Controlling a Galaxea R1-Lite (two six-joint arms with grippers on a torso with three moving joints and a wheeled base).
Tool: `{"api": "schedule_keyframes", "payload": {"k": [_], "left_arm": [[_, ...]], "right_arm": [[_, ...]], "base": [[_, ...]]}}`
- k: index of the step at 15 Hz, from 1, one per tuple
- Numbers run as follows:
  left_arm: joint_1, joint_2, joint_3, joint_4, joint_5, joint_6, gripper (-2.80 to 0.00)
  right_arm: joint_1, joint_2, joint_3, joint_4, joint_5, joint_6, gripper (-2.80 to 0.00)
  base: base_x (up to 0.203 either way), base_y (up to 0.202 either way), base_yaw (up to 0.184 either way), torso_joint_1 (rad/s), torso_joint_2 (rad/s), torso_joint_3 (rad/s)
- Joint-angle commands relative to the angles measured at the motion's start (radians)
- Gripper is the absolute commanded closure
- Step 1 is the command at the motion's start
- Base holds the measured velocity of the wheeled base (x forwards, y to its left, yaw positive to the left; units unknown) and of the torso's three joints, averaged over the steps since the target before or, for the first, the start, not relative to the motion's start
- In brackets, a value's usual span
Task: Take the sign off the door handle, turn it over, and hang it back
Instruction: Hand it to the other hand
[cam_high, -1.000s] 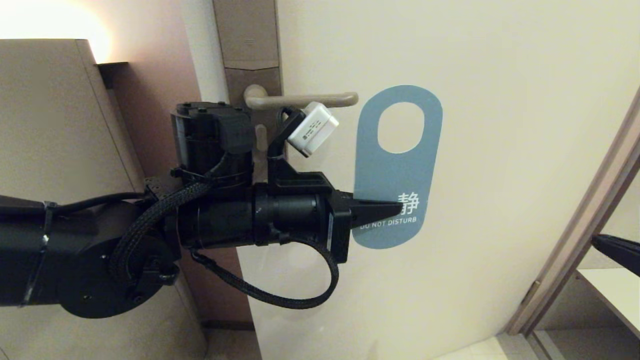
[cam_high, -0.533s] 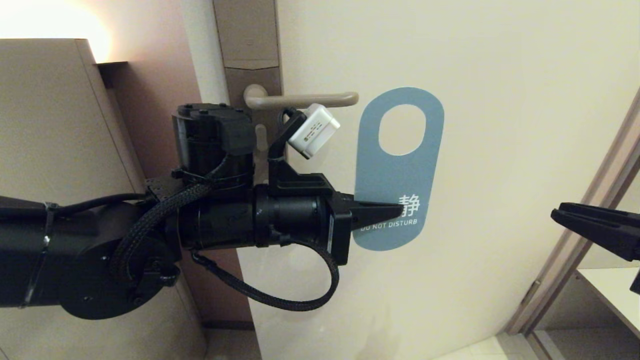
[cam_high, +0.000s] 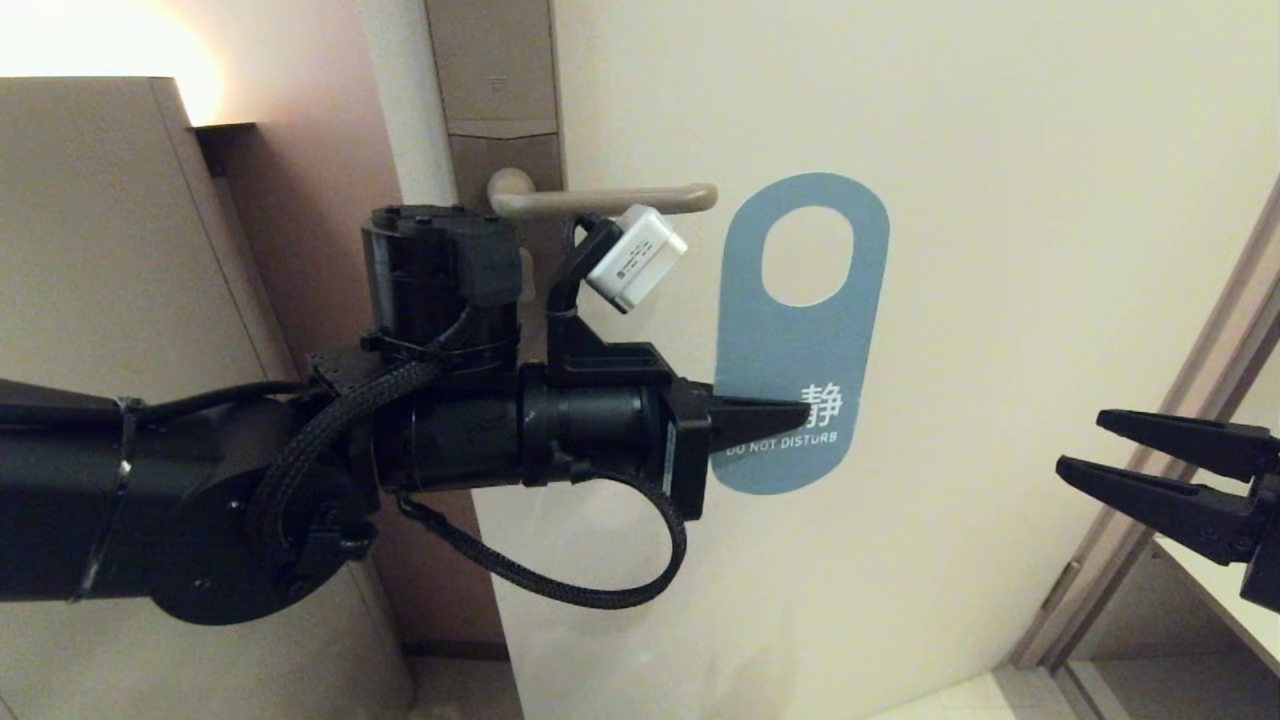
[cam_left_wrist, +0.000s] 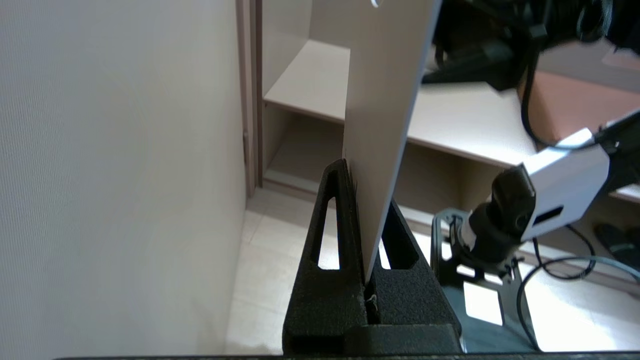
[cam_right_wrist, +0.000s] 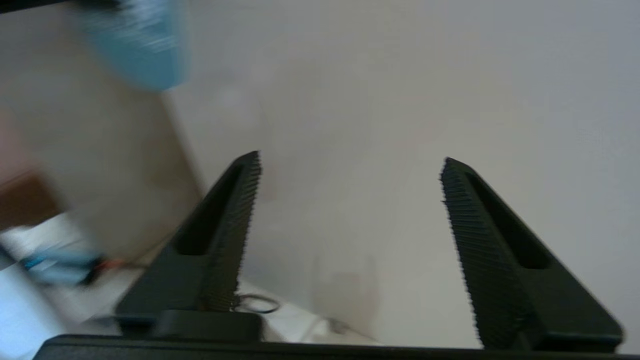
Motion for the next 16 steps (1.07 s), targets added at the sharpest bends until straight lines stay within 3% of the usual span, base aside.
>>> {"api": "schedule_keyframes", "payload": {"k": [1, 6, 10, 13, 16], "left_arm": [[0.001, 0.022, -0.033, -0.003, -0.004, -0.010, 0.00], [-0.010, 0.062, -0.117, -0.003, -0.005, -0.070, 0.00], [-0.068, 0.067, -0.121, -0.009, -0.005, -0.104, 0.00], [-0.104, 0.116, -0.140, -0.089, -0.007, -0.145, 0.00], [-0.128, 0.163, -0.200, -0.114, -0.007, -0.198, 0.00]], "right_arm": [[0.000, 0.007, 0.000, -0.001, 0.065, -0.001, -2.80], [0.002, 0.054, -0.022, -0.003, 0.137, -0.001, -2.80], [0.002, 0.052, -0.037, -0.003, 0.179, 0.000, -2.80], [0.002, 0.046, -0.045, -0.003, 0.184, 0.005, -2.80], [0.002, 0.027, -0.065, -0.003, 0.213, 0.066, -2.80]], "base": [[0.000, 0.000, 0.000, 0.000, 0.00, 0.000], [0.000, 0.000, 0.000, 0.000, 0.00, 0.000], [0.000, 0.000, 0.000, 0.000, 0.00, 0.000], [0.000, 0.000, 0.000, 0.000, 0.00, 0.000], [0.000, 0.000, 0.000, 0.000, 0.00, 0.000]]}}
